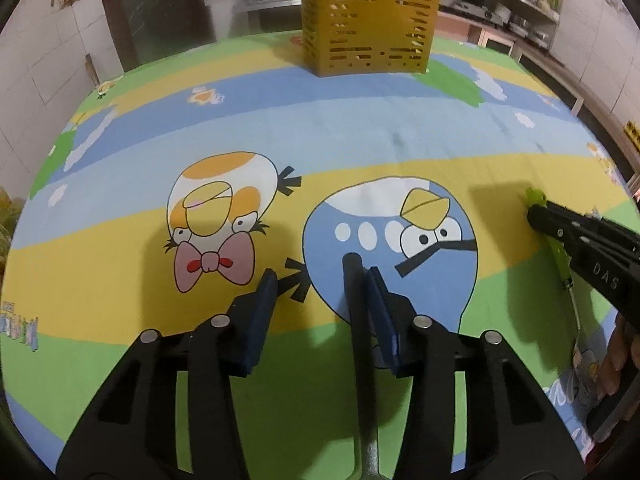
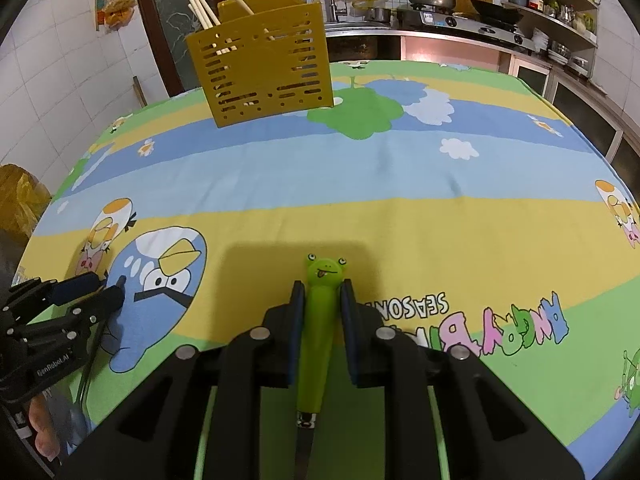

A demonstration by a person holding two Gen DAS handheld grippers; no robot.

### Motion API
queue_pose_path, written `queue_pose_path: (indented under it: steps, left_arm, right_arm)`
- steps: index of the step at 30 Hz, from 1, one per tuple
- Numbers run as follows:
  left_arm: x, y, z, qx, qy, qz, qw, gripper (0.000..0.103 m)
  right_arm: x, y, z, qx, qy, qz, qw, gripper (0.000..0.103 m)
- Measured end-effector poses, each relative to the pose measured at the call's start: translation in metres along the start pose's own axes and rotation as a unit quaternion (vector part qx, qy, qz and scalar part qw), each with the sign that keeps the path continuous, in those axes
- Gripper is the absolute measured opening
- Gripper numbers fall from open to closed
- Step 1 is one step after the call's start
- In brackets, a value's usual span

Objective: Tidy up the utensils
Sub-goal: 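Lift the frog fork with the right tool while the left tool closes on a metal spoon, then lift the fork and spoon and carry both over the yellow caddy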

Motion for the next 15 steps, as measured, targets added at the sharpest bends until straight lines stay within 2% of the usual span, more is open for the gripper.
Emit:
queue_pose_path:
  steps: [3,5,10,15]
  left_arm:
    - [0.001,-0.004,-0.001,-0.003,0.011,0.0,0.9999,0.035]
    - [0.001,-0.007,-0.002,0.0,0.023,-0.005,0.9997,0.024]
    - [-0.003,-0.008,0.0,0.007,0.037,-0.004,0.9993,0.009]
    - [-0.015,0.004,0.003,0.035,0.026,-0.041,0.9982,0.008]
  right_arm:
    - [-0.001,0.003,0.0,0.008,0.004,-0.006,1.0,0.019]
    - [-0.001,0.005,0.0,0.012,0.008,-0.01,1.0,0.019]
    - [-0.002,0.006,0.001,0.014,0.008,-0.01,1.0,0.018]
    - [-0.005,0.004,0.0,0.002,0.002,0.005,1.0,0.017]
Point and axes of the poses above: each gripper's, at about its wrist camera, not at the fingertips, and z roughly the way its jaws point, y to its left, x to its underside, the point moved 1 cm from there along z, roughly the way its jaws point, and after that the axes turned 10 degrees about x, right-handed, at the moved point
